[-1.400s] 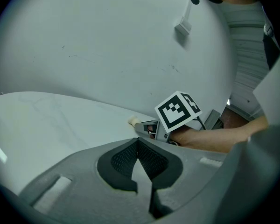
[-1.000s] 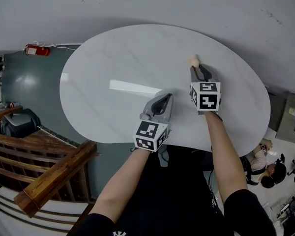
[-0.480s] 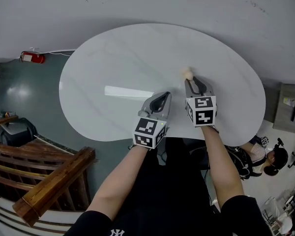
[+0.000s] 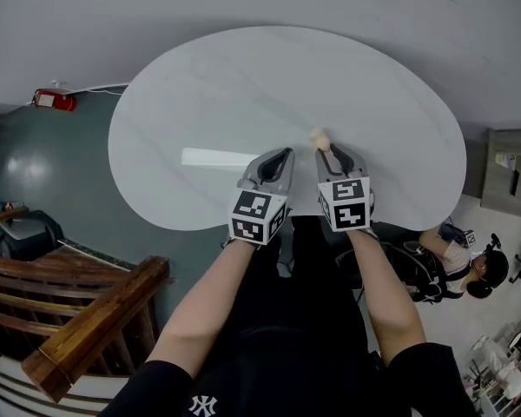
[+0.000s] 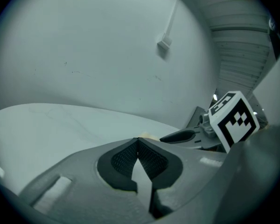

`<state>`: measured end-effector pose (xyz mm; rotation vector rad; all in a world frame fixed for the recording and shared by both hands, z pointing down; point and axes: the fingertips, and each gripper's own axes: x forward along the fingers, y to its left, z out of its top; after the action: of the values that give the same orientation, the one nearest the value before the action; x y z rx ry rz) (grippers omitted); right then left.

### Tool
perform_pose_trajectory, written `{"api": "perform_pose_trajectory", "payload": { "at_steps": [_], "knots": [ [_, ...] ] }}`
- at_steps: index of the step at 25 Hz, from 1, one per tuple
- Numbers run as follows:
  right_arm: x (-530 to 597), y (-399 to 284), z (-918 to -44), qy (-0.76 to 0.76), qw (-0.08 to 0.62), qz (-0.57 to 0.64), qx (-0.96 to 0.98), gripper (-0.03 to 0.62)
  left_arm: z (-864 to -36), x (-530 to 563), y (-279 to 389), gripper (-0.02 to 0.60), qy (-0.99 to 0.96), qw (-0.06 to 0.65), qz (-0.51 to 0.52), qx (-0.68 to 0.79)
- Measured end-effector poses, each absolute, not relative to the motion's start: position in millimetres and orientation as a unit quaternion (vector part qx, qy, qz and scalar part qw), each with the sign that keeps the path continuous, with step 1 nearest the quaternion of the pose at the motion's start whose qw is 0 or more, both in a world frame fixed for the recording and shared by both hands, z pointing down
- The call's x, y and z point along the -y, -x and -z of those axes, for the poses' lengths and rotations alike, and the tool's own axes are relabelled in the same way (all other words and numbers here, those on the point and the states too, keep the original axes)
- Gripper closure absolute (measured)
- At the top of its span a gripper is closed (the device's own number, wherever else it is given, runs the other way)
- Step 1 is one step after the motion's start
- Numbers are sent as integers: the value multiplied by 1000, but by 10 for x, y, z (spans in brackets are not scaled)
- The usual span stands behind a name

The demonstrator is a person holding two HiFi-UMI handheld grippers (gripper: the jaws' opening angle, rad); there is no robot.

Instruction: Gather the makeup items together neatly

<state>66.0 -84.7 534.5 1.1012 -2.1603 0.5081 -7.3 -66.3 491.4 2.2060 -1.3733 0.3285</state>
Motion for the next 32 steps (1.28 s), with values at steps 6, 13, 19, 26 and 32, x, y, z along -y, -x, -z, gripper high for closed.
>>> {"api": "perform_pose_trajectory", "payload": {
  "at_steps": [6, 13, 19, 26, 32],
  "knots": [
    [496, -608, -5342, -424, 329, -197, 820, 480, -4918, 440, 150, 574, -818, 253, -126, 501],
    [171, -532, -5387, -419, 347, -188, 818, 480, -4926, 251, 258, 574, -820, 250, -125, 499],
    [-134, -448, -5556, -387, 407, -160, 812, 480, -4945, 106, 310, 574, -822, 253, -123, 496],
    [-275, -434, -5756, -361, 475, -109, 795, 479, -4948, 10, 353, 574, -820, 255, -120, 498],
    [-268, -429, -5885, -346, 524, -80, 774, 479, -4986, -39, 412, 574, -816, 259, -116, 503]
  ]
}}
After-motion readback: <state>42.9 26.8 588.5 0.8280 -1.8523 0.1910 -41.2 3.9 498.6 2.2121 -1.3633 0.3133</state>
